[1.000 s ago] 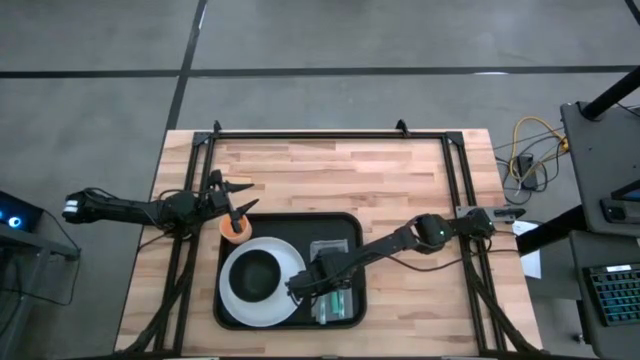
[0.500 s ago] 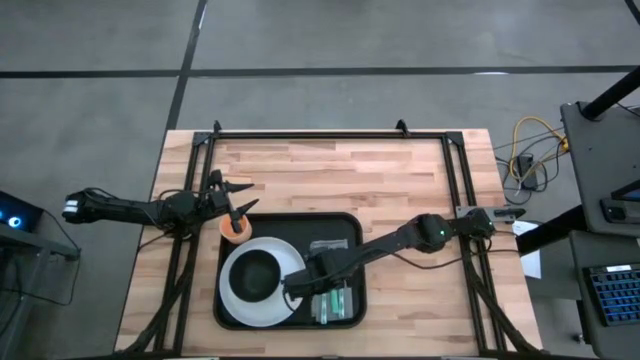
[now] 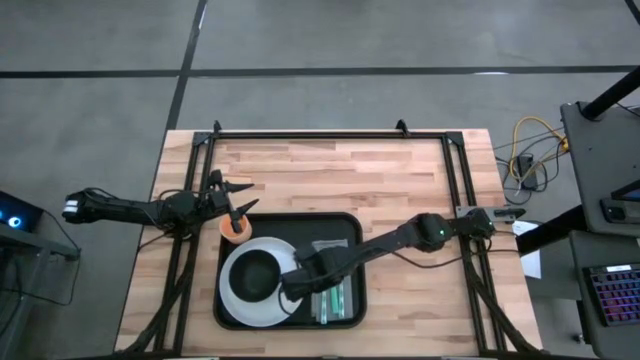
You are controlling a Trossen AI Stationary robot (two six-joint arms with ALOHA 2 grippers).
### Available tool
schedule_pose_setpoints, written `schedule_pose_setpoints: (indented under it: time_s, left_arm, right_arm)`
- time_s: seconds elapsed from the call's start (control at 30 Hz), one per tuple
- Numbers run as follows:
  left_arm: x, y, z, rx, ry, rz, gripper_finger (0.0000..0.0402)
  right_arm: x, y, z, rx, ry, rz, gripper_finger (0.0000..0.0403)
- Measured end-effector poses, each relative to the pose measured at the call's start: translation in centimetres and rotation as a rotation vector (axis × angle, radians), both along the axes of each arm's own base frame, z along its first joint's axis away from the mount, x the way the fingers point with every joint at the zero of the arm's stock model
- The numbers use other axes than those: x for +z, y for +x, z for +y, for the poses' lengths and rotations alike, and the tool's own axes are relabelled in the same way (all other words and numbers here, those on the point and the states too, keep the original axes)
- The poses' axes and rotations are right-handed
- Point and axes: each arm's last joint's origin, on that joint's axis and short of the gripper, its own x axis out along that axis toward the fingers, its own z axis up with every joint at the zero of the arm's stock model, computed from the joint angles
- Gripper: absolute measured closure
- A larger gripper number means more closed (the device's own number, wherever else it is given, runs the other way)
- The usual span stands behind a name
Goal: Set up tray
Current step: Return to Home Position
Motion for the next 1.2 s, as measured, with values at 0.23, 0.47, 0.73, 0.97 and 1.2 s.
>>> schedule_pose_setpoints:
  time_s: [0.23, 0.47, 0.73, 0.97, 1.2]
  left_arm:
    - [0.0, 0.0, 0.0, 0.000, 0.000, 0.000, 0.0203]
    - [0.0, 0.0, 0.0, 0.000, 0.000, 0.000, 0.0203]
    - [0.0, 0.0, 0.0, 0.000, 0.000, 0.000, 0.0203]
    - [0.0, 0.0, 0.0, 0.000, 0.000, 0.000, 0.0203]
    - [0.0, 0.0, 0.0, 0.000, 0.000, 0.001, 0.0203]
  right_arm:
    - [0.3, 0.8, -0.4, 0.174, -0.267, -0.101, 0.0234]
    - [0.4, 1.1, 0.0, 0.419, -0.341, -0.089, 0.0237]
    - [1.1, 2.4, 0.2, 0.713, -0.569, -0.152, 0.0235]
    - [1.2, 3.5, -0.7, 0.980, -0.501, -0.215, 0.0243]
    - [0.8, 3.3, -2.7, 0.971, -0.475, -0.125, 0.0241]
